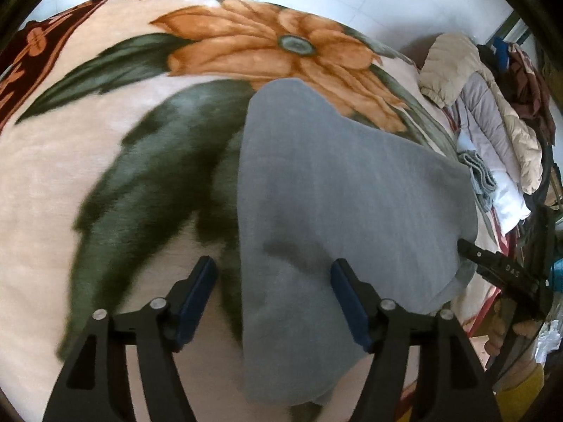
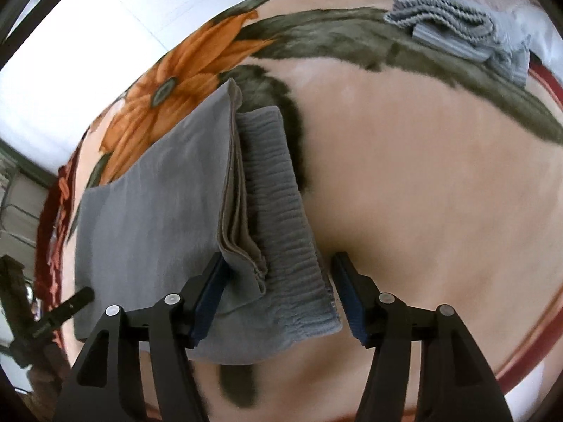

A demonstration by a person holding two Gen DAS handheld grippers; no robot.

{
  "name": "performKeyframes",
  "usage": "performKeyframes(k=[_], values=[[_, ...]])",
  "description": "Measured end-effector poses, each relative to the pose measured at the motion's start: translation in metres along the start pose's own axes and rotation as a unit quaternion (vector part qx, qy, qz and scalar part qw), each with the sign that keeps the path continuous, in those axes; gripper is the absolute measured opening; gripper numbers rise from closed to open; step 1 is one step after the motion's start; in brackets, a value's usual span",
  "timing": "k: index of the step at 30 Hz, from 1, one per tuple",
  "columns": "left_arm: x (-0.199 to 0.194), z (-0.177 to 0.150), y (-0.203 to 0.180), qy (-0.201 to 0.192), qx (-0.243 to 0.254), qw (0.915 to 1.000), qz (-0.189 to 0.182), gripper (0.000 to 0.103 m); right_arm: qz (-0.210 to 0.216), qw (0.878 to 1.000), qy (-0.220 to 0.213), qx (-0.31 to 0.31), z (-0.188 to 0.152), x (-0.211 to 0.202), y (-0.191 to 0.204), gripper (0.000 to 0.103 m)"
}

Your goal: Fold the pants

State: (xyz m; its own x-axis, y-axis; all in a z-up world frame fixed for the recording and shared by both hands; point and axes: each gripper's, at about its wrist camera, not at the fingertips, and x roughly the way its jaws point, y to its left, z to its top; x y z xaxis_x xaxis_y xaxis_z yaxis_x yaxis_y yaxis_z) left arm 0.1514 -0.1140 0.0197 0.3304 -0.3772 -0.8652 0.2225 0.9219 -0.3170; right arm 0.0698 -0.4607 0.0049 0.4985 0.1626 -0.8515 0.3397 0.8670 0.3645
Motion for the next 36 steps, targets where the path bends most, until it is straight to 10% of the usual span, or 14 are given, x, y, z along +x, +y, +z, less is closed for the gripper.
performKeyframes(k=[2,6,21,31,36], values=[[0.000,-0.001,-0.005,-0.002,0.005,0.9999,-0.009,0.067,-0.009,1.000,-0.003,-0.018,0.000,-0.003,0.008,0.049],[-0.005,-0.001,-0.010,-0.008,0.006,0.9996,-0.025,0.017,-0.003,0.999,-0.019,-0.036,-0.001,-0.016,0.022,0.023],[-0.142,-0.023,0.039,-0.109,-0.005,0.9940,-0.009,0.011,0.124,0.983,-0.052,-0.127,-0.036,-0.074,0.122,0.019],[-0.111,-0.092,0.112,-0.026,-0.044,0.9973,0.052,0.021,0.042,0.986,0.025,-0.158,-0.090,0.002,0.139,0.022],[-0.134,-0.083,0.105,-0.071,-0.034,0.9945,0.069,0.027,0.043,0.991,0.041,-0.119,-0.086,-0.009,0.125,0.028]])
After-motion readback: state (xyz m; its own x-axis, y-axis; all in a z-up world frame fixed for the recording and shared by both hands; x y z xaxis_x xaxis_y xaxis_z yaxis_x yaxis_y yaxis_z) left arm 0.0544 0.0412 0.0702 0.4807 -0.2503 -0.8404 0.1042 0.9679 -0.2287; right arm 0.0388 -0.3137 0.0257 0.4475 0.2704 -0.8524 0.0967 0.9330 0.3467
